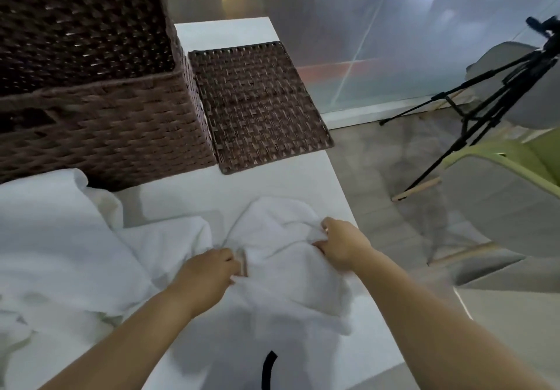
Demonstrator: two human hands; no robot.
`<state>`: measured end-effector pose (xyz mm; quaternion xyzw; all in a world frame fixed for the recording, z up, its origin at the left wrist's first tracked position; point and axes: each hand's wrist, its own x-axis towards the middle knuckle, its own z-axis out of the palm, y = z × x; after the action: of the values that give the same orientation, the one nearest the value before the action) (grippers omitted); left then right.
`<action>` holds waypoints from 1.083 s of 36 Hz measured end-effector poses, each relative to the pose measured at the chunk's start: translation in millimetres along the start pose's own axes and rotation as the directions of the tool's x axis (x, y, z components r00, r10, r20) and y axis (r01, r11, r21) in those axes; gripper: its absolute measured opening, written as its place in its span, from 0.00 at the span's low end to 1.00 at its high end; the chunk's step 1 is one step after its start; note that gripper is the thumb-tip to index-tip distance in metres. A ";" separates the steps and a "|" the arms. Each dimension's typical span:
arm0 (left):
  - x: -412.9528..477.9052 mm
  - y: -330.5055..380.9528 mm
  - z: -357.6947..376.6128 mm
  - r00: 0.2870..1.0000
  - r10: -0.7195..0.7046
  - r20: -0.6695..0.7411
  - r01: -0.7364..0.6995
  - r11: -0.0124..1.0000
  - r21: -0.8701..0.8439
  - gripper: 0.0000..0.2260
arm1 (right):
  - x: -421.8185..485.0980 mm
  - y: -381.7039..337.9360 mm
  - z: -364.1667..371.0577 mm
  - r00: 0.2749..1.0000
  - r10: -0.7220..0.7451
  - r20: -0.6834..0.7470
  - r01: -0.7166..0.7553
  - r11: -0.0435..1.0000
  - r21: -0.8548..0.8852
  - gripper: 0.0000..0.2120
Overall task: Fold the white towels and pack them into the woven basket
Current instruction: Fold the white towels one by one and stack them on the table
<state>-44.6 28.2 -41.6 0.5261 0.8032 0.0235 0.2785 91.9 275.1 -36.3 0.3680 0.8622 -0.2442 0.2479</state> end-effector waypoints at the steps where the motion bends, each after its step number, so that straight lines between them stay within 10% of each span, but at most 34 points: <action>1: 0.6 1.1 -1.6 1.000 -0.012 -0.018 0.012 1.000 0.002 0.11 | -2.1 3.8 -0.8 1.000 0.011 -0.020 -0.010 1.000 0.028 0.10; 6: -2.0 2.4 -23.5 0.948 -0.130 -0.290 0.081 0.981 -0.175 0.09 | -20.8 23.4 -16.0 0.958 0.068 -0.277 -0.002 0.973 0.230 0.10; 13: -11.1 17.0 -56.8 0.697 -0.184 -0.693 -0.036 0.956 -0.291 0.11 | -75.3 53.7 -16.7 0.755 -0.006 -0.656 0.265 0.917 0.298 0.13; 17: -14.1 27.8 -36.3 0.798 -0.270 -0.539 0.020 0.905 -0.424 0.08 | -88.4 70.7 -6.0 0.953 0.036 -0.301 0.036 0.973 0.230 0.15; 21: -14.6 35.9 -4.4 0.866 -0.364 -0.344 0.153 0.846 -0.510 0.04 | -90.7 78.8 1.5 0.995 0.093 0.040 -0.099 0.978 0.184 0.21; 28: -15.4 47.7 25.8 0.749 -0.621 -0.231 0.362 0.675 -0.642 0.28 | -77.8 70.6 1.6 0.987 0.151 -0.058 -0.115 0.907 0.405 0.22; 33: -10.9 48.9 32.8 0.760 -0.641 -0.106 0.427 0.616 -0.662 0.10 | -69.6 72.2 4.0 0.990 0.142 0.019 -0.143 0.965 0.221 0.20; 39: -15.1 44.8 15.4 0.693 -0.679 -0.242 0.333 0.599 -0.729 0.08 | -73.6 75.6 -10.6 0.968 0.143 -0.204 -0.037 0.892 0.451 0.15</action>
<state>4.3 31.3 -33.4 0.1132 0.9069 0.3437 0.2159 191.1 289.9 -1.5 0.4806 0.7886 -0.3778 0.0664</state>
